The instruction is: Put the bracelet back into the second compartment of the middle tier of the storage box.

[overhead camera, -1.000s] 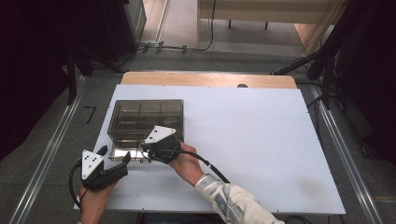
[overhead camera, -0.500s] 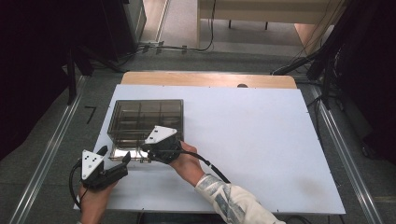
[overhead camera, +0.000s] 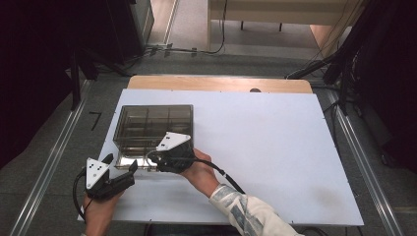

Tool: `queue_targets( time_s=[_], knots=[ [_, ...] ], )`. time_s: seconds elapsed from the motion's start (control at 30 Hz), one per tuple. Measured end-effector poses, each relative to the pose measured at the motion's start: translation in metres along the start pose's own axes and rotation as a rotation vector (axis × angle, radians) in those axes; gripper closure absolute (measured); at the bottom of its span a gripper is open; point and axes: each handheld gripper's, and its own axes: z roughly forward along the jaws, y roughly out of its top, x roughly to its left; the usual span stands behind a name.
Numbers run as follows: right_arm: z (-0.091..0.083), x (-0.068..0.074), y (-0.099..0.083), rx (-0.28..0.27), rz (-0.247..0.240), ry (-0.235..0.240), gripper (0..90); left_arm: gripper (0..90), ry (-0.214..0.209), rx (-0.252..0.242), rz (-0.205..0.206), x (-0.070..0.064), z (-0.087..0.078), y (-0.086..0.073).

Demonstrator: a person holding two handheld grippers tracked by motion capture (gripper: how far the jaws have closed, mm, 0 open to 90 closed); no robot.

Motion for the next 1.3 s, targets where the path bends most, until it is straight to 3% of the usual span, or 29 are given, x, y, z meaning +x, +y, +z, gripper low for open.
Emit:
queue_targets(
  time_s=[0.03, 0.3, 0.77, 1.3],
  knots=[
    [-0.002, -0.001, -0.001, 0.004, 0.013, 0.0, 45.0, 17.3, 0.0, 0.0, -0.001, 0.0, 0.0, 0.0],
    [-0.012, -0.006, -0.005, 0.01, 0.051, -0.013, 37.1, 17.3, 0.001, 0.002, -0.002, 0.0, 0.0, 0.0],
    [-0.04, -0.016, -0.016, -0.024, 0.098, -0.033, 34.6, 17.3, 0.002, 0.002, -0.001, 0.0, 0.001, 0.0],
    [-0.071, -0.031, -0.04, -0.014, 0.13, -0.073, 32.3, 17.3, 0.004, 0.007, 0.0, -0.001, 0.002, 0.0]
  ],
)
